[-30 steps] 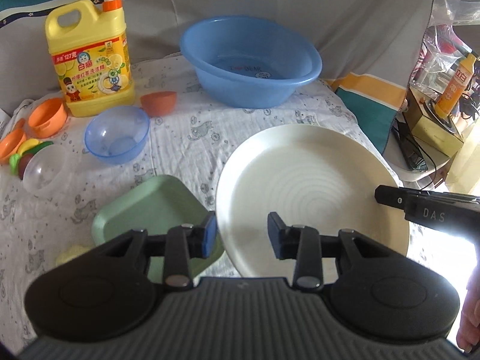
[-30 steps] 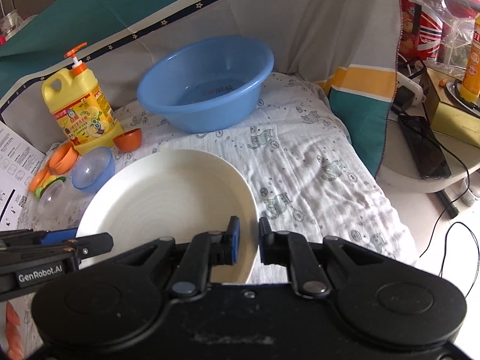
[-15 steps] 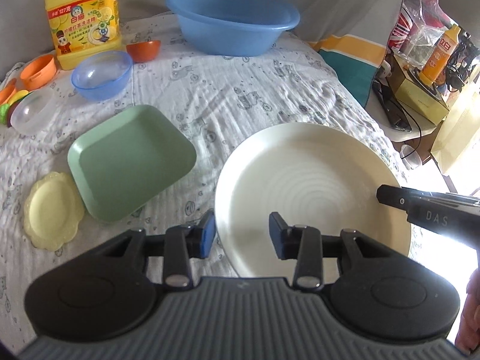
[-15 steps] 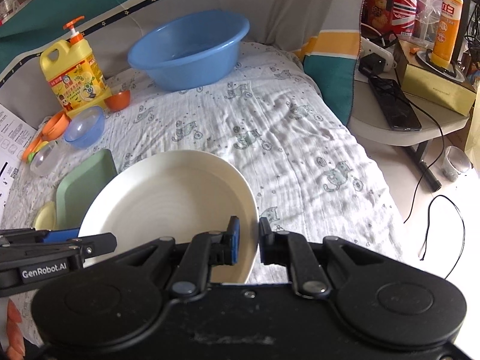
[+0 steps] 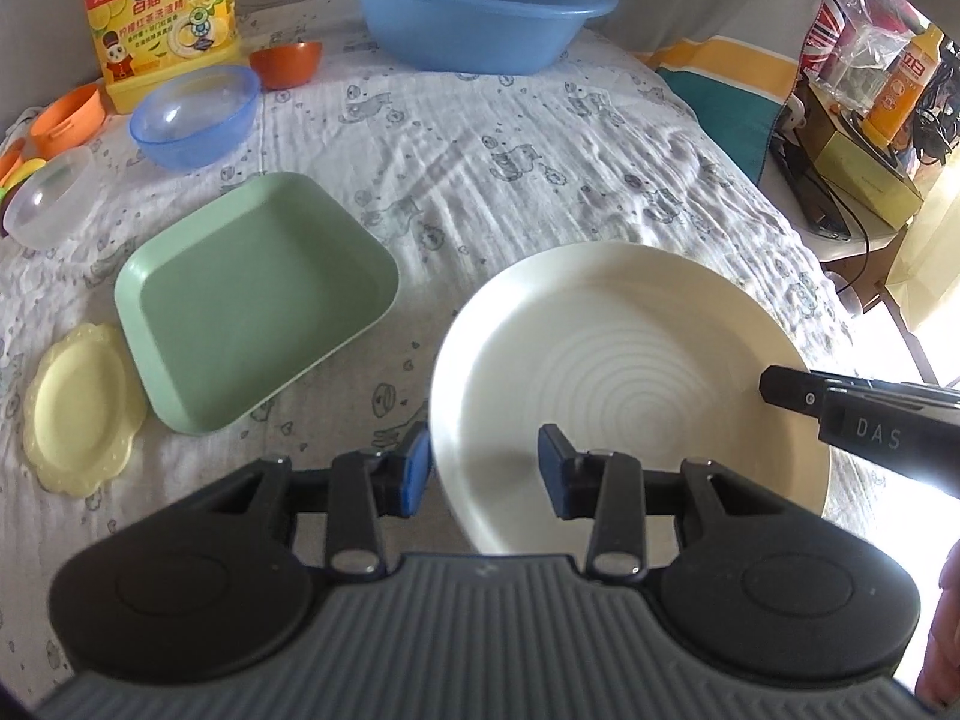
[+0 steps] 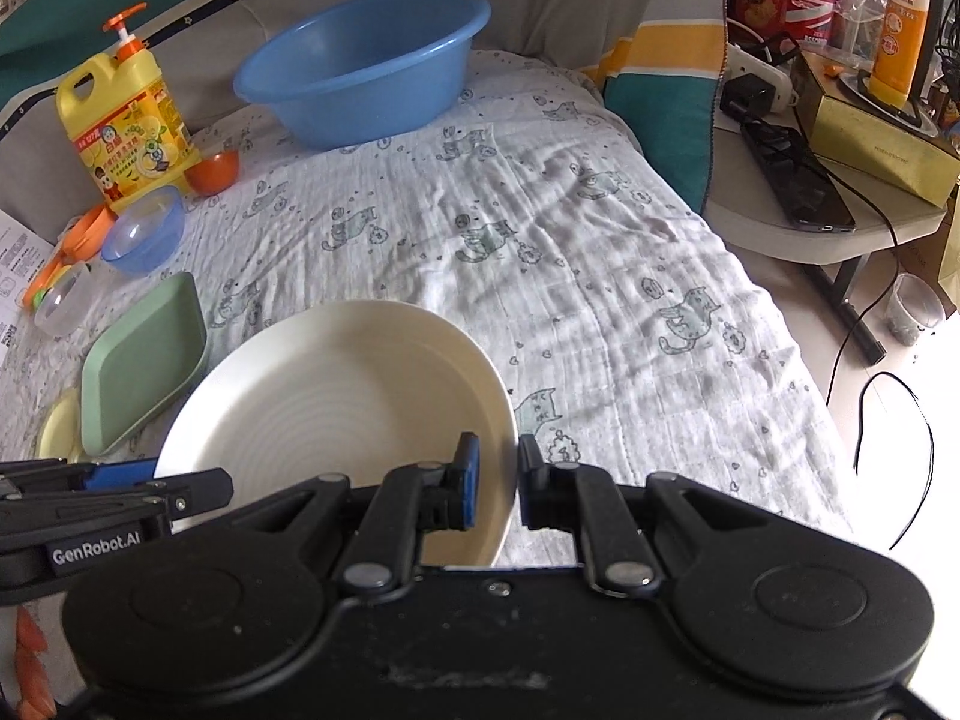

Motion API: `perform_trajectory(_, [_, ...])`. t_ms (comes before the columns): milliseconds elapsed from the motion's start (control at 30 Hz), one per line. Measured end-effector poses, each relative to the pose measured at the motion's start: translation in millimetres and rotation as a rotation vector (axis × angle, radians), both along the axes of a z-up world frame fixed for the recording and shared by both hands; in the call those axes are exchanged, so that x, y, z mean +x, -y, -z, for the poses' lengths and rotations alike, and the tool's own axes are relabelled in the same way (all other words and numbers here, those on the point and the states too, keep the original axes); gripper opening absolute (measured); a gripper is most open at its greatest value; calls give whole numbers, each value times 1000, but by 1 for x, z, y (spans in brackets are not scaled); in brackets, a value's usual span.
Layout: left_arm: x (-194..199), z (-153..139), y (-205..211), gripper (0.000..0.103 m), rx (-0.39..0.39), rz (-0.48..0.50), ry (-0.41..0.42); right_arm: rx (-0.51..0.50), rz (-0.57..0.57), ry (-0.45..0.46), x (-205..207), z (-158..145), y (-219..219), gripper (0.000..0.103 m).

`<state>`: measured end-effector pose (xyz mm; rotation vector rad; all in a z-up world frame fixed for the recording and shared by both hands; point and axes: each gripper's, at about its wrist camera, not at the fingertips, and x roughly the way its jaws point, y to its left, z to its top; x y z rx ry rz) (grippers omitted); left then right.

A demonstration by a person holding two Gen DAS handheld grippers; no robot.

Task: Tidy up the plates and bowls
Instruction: 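Lift and carry the white plate with the right gripper, then lower the white plate onto the sheet and open the right gripper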

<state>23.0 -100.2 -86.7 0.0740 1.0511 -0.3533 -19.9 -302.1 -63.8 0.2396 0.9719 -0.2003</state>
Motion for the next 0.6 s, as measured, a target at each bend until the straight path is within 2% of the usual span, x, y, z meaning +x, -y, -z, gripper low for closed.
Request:
perform_trajectory(467, [6,8,-2,37,-1,-7,-25,-1,-8,-17,13,10,-3,15])
perform_trajectory(600, [6,10,-2,42,-6,-3,-25,4,-8,-26,14,15,-3,17])
